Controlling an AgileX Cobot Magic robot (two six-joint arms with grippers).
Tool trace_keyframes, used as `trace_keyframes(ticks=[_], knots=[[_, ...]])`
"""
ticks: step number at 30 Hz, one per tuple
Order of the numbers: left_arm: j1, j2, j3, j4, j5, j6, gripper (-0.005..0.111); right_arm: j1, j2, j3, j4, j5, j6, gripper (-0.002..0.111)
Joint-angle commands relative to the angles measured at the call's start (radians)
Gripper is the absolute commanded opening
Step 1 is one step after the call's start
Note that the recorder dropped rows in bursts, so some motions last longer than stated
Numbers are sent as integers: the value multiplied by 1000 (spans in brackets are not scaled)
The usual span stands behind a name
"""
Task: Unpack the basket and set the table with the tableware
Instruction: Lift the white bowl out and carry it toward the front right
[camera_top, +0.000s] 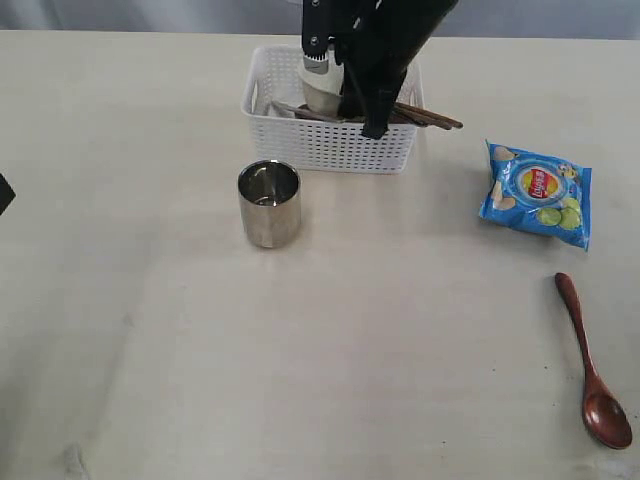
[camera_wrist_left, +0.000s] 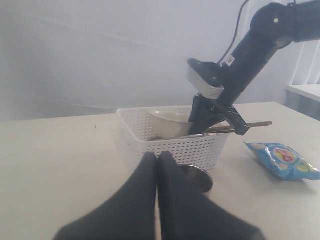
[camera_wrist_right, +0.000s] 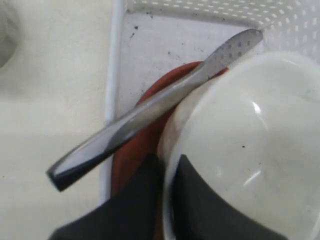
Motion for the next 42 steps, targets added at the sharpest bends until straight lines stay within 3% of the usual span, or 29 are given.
trace_keyframes(ticks=[1, 14, 16, 21, 24, 32, 42], knots=[[2, -4, 3, 3, 1, -1, 0, -4, -28, 0, 2, -3, -5, 8], [2, -4, 3, 3, 1, -1, 0, -4, -165, 0, -1, 55, 48, 7], [2, -4, 3, 3, 1, -1, 0, -4, -218, 0, -28, 96, 155, -1], [2, -4, 3, 3, 1, -1, 0, 21, -364, 2, -173, 286, 505, 0], [2, -4, 3, 3, 1, -1, 0, 73, -455, 97, -208, 327, 601, 0], [2, -4, 3, 3, 1, -1, 0, 232, -766, 470, -253, 223, 770, 0], [2, -4, 3, 3, 1, -1, 0, 522, -977, 689, -379, 350, 1023, 0]])
